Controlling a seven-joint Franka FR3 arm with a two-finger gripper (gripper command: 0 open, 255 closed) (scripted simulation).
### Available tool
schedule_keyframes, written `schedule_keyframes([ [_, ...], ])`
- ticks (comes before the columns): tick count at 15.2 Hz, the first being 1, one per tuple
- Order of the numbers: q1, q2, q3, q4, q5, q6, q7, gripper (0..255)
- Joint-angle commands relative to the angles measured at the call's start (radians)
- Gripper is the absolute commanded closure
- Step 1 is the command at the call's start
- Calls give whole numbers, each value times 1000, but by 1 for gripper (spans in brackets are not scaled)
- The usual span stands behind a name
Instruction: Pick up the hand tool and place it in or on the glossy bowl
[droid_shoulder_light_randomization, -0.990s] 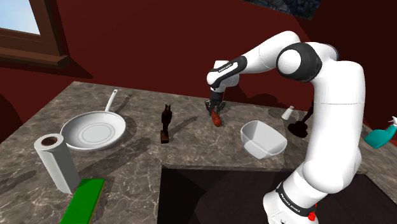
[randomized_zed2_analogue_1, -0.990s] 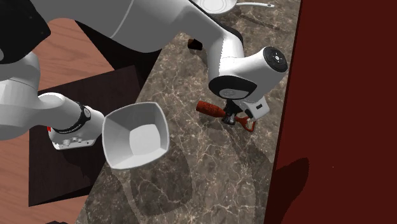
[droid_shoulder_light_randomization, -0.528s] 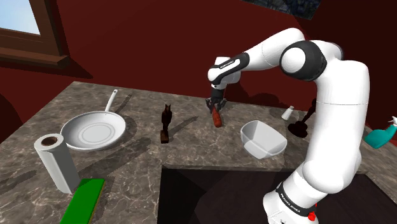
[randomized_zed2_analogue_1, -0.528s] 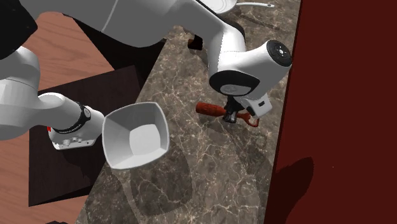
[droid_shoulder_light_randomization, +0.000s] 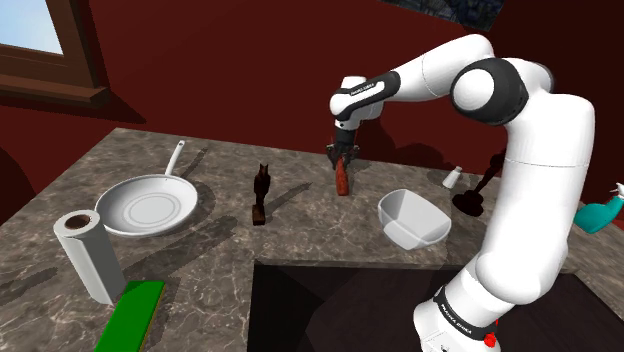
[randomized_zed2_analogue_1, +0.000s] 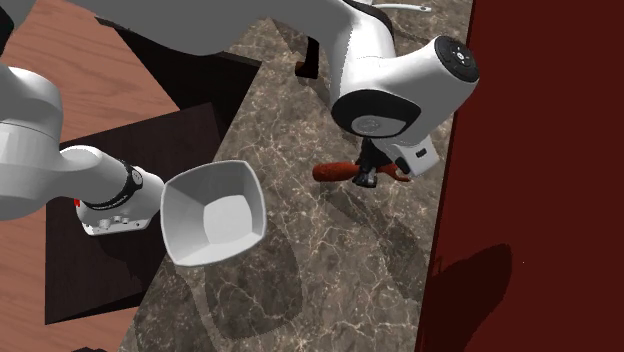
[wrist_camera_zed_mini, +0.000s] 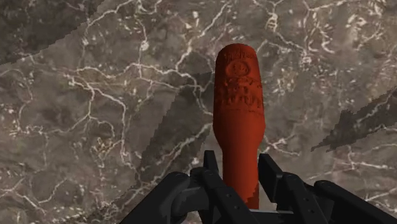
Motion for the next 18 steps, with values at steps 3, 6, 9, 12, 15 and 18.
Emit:
schedule_keyframes([
  [3, 2, -32, -3, 11, -5, -43, 2, 255],
  [6, 3, -52, -4, 24, -9, -76, 3, 255],
  [9, 4, -71, -5, 40, -12, -110, 5, 255],
  [12, 5, -87, -7, 58, -15, -144, 6, 255],
  [15, 6, -103, -8, 77, -17, -179, 6, 255],
  [18, 6, -116, -8, 99, -20, -215, 7, 255],
])
